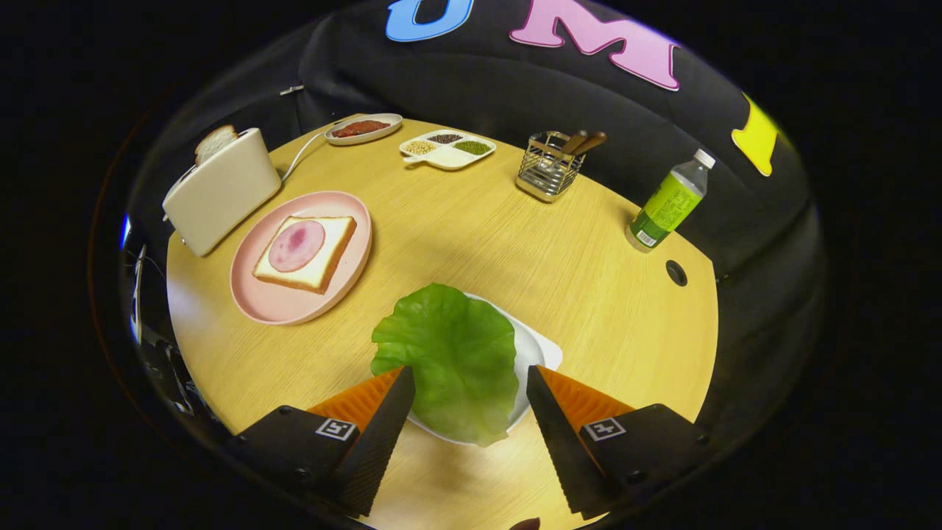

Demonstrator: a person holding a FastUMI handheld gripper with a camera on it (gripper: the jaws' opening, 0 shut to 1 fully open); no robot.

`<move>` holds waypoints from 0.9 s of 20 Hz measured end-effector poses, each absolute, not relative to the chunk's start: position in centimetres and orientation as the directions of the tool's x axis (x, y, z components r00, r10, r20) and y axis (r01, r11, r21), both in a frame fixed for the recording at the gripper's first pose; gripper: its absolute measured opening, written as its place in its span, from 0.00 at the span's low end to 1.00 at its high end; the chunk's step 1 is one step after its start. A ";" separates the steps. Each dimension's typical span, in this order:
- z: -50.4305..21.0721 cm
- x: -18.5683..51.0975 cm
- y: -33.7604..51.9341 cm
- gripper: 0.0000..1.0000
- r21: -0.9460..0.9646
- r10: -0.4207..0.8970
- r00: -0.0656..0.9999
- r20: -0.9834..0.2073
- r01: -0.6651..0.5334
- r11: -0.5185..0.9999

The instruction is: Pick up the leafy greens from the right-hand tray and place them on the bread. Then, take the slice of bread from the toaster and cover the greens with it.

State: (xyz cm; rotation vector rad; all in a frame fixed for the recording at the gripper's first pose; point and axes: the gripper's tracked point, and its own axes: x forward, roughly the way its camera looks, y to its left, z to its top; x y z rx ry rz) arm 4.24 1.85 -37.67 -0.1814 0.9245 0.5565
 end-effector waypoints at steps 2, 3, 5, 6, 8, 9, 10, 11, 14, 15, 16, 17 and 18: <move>-38.8 4.2 2.2 0.95 0.106 0.380 0.439 -0.814 -0.531 0.841; -39.4 4.1 2.4 0.93 0.119 0.382 0.422 -0.822 -0.529 0.840; -40.3 4.3 2.5 0.91 0.130 0.378 0.405 -0.832 -0.520 0.844; -40.6 4.4 2.6 0.91 0.135 0.378 0.398 -0.836 -0.519 0.844; -41.1 4.4 2.7 0.91 0.146 0.382 0.384 -0.841 -0.519 0.842; -41.3 4.3 2.9 0.86 0.159 0.387 0.372 -0.844 -0.515 0.843; -41.4 4.1 2.9 0.86 0.168 0.389 0.362 -0.847 -0.512 0.843; -41.5 4.0 3.0 0.81 0.179 0.395 0.350 -0.849 -0.513 0.840; -41.6 3.9 3.1 0.73 0.193 0.401 0.337 -0.851 -0.509 0.839; -41.6 3.8 3.0 0.70 0.194 0.399 0.338 -0.852 -0.505 0.841; -41.6 3.9 2.8 0.65 0.194 0.397 0.336 -0.854 -0.502 0.843; -41.6 3.8 2.9 0.49 0.196 0.396 0.337 -0.854 -0.498 0.845; -41.5 3.9 2.8 0.39 0.196 0.397 0.335 -0.855 -0.500 0.844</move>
